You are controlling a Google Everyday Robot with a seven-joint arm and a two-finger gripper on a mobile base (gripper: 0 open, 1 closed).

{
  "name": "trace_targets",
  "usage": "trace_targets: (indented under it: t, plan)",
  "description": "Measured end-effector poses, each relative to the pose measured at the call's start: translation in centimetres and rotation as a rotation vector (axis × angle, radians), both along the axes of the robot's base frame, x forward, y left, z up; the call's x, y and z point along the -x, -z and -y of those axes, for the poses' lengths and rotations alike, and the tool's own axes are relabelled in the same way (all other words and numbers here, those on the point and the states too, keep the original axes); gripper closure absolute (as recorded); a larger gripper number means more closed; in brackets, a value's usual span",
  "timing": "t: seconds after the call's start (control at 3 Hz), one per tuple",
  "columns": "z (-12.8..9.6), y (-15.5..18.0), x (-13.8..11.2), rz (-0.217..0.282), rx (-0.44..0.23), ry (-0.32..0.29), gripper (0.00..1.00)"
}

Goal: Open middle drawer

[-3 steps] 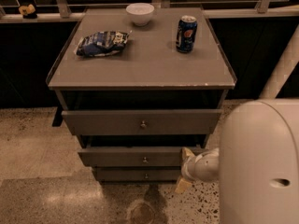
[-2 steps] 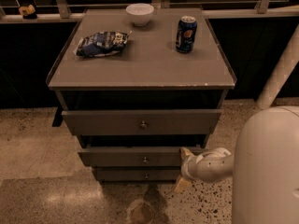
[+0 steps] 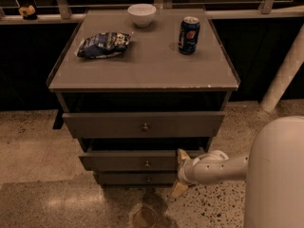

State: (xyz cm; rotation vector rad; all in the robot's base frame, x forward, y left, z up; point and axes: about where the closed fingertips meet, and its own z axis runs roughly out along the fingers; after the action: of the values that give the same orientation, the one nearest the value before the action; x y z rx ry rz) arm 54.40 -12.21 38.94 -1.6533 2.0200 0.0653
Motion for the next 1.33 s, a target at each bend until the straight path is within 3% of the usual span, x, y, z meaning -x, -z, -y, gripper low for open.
trace_targets:
  t: [0.67,1.0,1.33]
  plan:
    - [-0.3,-0.5,-1.0,0.023,0.008,-0.018,0.00]
    - [-2.6,-0.9,-5.6,0.111,0.019,-0.107,0.00]
    - [-2.6,-0.9,-5.6,0.111,0.019,-0.107,0.00]
